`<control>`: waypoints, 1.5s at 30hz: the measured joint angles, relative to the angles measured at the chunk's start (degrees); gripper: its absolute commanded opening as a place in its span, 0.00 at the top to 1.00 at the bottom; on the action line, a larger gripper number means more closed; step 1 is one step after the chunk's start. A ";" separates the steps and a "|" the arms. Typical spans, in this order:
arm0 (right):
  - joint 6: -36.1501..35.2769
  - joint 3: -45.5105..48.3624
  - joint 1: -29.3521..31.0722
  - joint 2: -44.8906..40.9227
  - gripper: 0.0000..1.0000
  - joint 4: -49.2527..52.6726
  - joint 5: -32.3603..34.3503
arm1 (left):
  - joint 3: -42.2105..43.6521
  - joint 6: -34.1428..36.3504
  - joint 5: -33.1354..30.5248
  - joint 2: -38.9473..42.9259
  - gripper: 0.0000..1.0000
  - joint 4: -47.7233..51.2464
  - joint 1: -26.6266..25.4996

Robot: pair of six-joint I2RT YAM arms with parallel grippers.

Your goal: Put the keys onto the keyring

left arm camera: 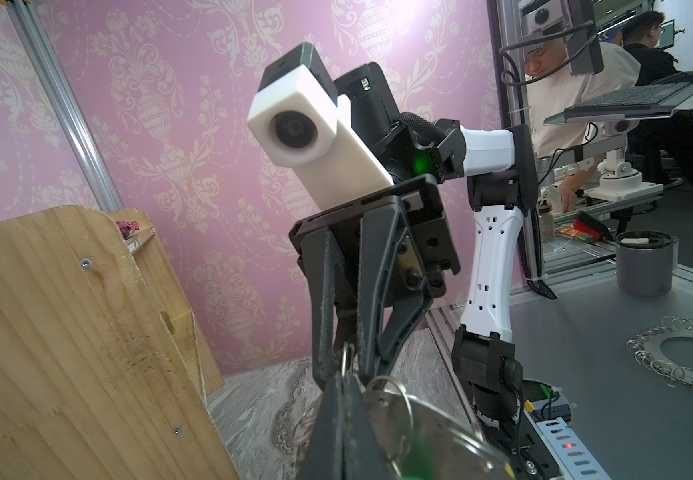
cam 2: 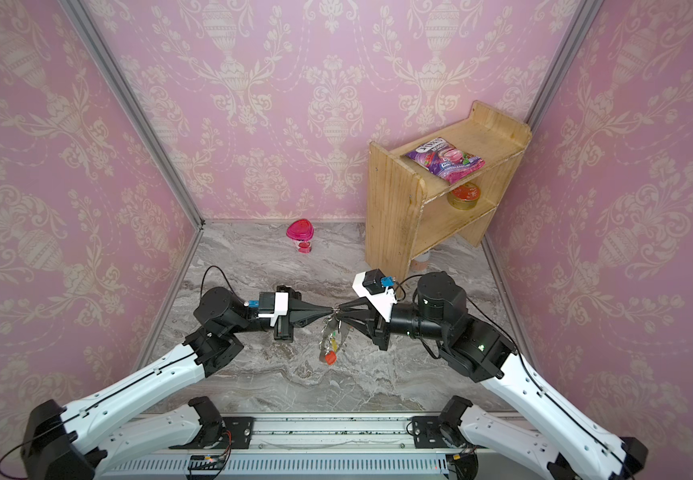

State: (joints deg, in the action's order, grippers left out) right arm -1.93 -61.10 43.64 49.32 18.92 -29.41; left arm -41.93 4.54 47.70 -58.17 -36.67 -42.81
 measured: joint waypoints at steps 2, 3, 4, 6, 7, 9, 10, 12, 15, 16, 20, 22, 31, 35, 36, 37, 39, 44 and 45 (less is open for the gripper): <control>0.00 0.07 0.00 0.00 0.85 -0.24 0.00 | 0.00 -0.02 0.00 0.00 1.00 0.00 0.00; -0.02 0.09 0.00 0.00 0.86 -0.22 0.00 | 0.00 -0.02 0.00 0.00 1.00 -0.02 0.00; -0.02 0.09 0.00 0.00 0.87 -0.24 0.00 | 0.00 -0.04 0.00 0.00 1.00 -0.02 0.00; -0.02 0.09 0.00 0.00 0.88 -0.24 -0.02 | 0.00 -0.13 0.00 0.00 1.00 -0.02 0.00; -0.04 0.09 0.00 0.02 0.87 -0.22 -0.02 | 0.00 -0.15 0.00 0.00 1.00 -0.02 0.00; -0.02 0.09 0.00 0.07 0.88 -0.22 -0.02 | 0.00 -0.15 0.00 0.00 1.00 -0.02 0.00; -0.02 0.09 0.00 0.07 0.88 -0.22 -0.02 | 0.00 -0.15 0.00 0.00 1.00 -0.02 0.00; -0.02 0.09 0.00 0.07 0.88 -0.22 -0.02 | 0.00 -0.17 0.00 0.00 1.00 -0.02 0.00; -0.17 0.09 0.00 0.17 0.93 -0.22 0.02 | 0.00 -0.22 0.00 0.00 1.00 -0.02 0.00; -0.42 0.09 0.00 0.31 0.96 -0.28 0.11 | 0.00 -0.44 0.02 0.00 1.00 0.00 0.00; -1.11 0.11 0.00 0.44 1.00 -0.44 0.42 | 0.00 -1.05 0.02 0.00 1.00 0.02 0.00; -1.27 0.13 0.00 0.42 1.00 -0.44 0.44 | 0.00 -1.11 0.00 0.00 1.00 0.04 0.00; -4.98 -3.58 0.39 2.43 1.00 9.42 2.25 | -1.86 0.35 -4.20 3.41 0.65 14.84 -0.04; -7.37 -8.44 0.37 5.18 1.00 16.09 3.63 | -5.46 2.71 -6.45 4.94 0.56 25.42 -0.04; -7.89 -9.46 0.39 5.95 1.00 17.40 3.78 | -6.01 3.15 -6.80 4.94 0.54 27.10 -0.04; -8.50 -10.36 0.39 6.73 1.00 18.58 3.91 | -6.36 3.58 -7.23 4.87 0.52 28.61 -0.04; -9.16 -11.78 0.39 8.35 1.00 20.55 3.93 | -6.45 3.93 -7.74 4.50 0.49 30.88 -0.04; -10.56 -13.07 0.39 11.80 1.00 23.43 3.93 | -6.47 4.17 -9.38 2.16 0.47 34.14 -0.04; -10.80 -13.09 0.39 12.37 1.00 23.87 3.98 | -6.47 4.17 -9.70 1.97 0.46 34.47 -0.04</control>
State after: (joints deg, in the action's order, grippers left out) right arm -12.73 -74.19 44.03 61.69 42.78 -25.43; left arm -48.40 8.71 38.00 -56.21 -2.20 -42.85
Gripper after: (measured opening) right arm 0.038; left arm 0.528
